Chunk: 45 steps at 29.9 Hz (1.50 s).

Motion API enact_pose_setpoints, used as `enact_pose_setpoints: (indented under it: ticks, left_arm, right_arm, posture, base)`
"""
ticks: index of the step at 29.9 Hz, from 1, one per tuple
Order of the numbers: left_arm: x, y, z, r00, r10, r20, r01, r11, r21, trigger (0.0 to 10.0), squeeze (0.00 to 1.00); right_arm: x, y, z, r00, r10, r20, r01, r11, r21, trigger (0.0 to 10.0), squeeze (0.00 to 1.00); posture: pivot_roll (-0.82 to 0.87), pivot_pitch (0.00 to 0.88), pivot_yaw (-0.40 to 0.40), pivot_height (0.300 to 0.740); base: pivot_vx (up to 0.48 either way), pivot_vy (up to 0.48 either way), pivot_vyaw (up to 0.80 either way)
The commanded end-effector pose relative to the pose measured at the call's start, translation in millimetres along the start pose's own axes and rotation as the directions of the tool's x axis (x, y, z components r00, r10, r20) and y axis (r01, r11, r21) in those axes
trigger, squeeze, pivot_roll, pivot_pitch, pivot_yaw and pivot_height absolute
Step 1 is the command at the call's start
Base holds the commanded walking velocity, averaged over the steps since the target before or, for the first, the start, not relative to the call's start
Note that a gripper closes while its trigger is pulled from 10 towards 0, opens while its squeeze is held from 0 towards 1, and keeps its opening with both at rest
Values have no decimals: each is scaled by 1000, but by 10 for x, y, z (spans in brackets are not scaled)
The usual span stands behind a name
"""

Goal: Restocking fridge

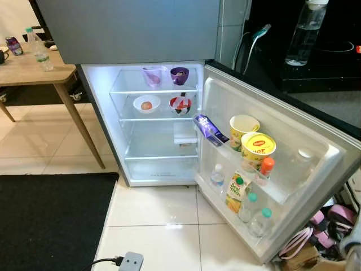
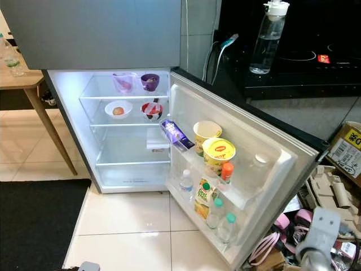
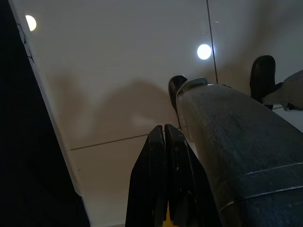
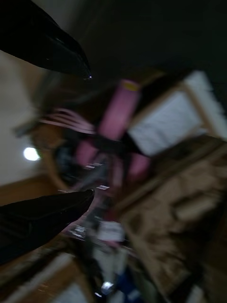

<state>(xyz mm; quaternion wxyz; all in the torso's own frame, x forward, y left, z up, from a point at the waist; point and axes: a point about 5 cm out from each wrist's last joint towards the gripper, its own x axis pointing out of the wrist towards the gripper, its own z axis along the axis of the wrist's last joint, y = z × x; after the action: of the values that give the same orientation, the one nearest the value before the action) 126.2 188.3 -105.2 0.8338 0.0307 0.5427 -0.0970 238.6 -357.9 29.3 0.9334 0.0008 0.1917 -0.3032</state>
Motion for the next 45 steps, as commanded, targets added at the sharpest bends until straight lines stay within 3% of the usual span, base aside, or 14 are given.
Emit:
enact_pose_setpoints:
  ticks: [1, 7, 12, 13, 14, 21, 26, 35, 37, 40, 41, 43, 44, 45]
  left_arm:
    - [-37, 51, -165, 998, 7, -56, -7, 1000, 7, 10000, 0]
    - [-58, 110, -184, 999, 19, -45, -19, 1000, -6, 10000, 0]
    - [-72, 142, -202, 999, 19, -47, -19, 1000, -4, 10000, 0]
    - [-76, 151, -207, 999, 18, -47, -19, 1000, -3, 10000, 0]
    - [-79, 158, -209, 999, 17, -46, -17, 1000, -1, 10000, 0]
    - [-81, 155, -212, 999, 6, -44, -5, 1000, 9, 10000, 0]
    - [-75, 131, -207, 999, -10, -47, 12, 999, 35, 10000, 0]
    - [-55, 101, -145, 999, -16, -33, 18, 999, 43, 10000, 0]
    - [-51, 88, -137, 999, -20, -32, 21, 999, 46, 10000, 0]
    - [-45, 56, -153, 999, -29, -39, 31, 998, 60, 10000, 0]
    - [-45, 56, -153, 999, -29, -39, 31, 998, 60, 10000, 0]
    - [-50, 54, -182, 998, -29, -47, 32, 998, 61, 10000, 0]
    - [-50, 54, -182, 998, -29, -47, 32, 998, 61, 10000, 0]
    - [-51, 53, -191, 998, -29, -50, 32, 998, 61, 10000, 0]
  right_arm:
    - [38, -15, 135, 998, -30, 46, 30, 999, 11, 10000, 0]
    - [134, -41, 586, 979, -74, 188, 59, 995, 82, 10000, 0]
    - [158, 31, 821, 958, 23, 285, -71, 985, 159, 10000, 0]
    - [158, 53, 872, 948, 60, 312, -117, 979, 165, 9216, 0]
    - [154, 53, 917, 936, 100, 337, -163, 973, 166, 0, 0]
    - [132, 114, 944, 889, 273, 368, -340, 932, 129, 0, 0]
    - [80, 260, 872, 795, 500, 343, -545, 837, 44, 0, 0]
    - [22, 339, 830, 691, 650, 316, -681, 732, -16, 0, 0]
    - [-1, 378, 819, 653, 690, 312, -719, 694, -31, 0, 0]
    - [-129, 560, 758, 444, 853, 274, -871, 483, -93, 0, 0]
    - [-129, 560, 758, 444, 853, 274, -871, 483, -93, 0, 0]
    - [-279, 657, 675, 239, 947, 213, -956, 269, -121, 0, 0]
    - [-279, 657, 675, 239, 947, 213, -956, 269, -121, 0, 0]
    - [-336, 677, 641, 166, 968, 190, -974, 191, -124, 0, 0]
  posture:
    - [-62, 0, 10, 740]
    - [-51, 0, 16, 740]
    - [-59, 0, 24, 740]
    - [-61, 0, 25, 740]
    - [-62, 0, 25, 740]
    - [-78, 0, 27, 740]
    - [-88, 0, 23, 740]
    - [-91, 0, 21, 740]
    - [-92, 0, 22, 740]
    - [-90, 0, 21, 740]
    - [-90, 0, 21, 740]
    - [-91, 0, 17, 740]
    - [-91, 0, 17, 740]
    - [-91, 0, 17, 740]
  base:
    - [0, 0, 0]
    - [0, 0, 0]
    - [0, 0, 0]
    - [0, 0, 0]
    - [0, 0, 0]
    - [0, 0, 0]
    - [0, 0, 0]
    - [0, 0, 0]
    - [0, 0, 0]
    - [0, 0, 0]
    - [0, 0, 0]
    - [0, 0, 0]
    - [0, 0, 0]
    - [0, 0, 0]
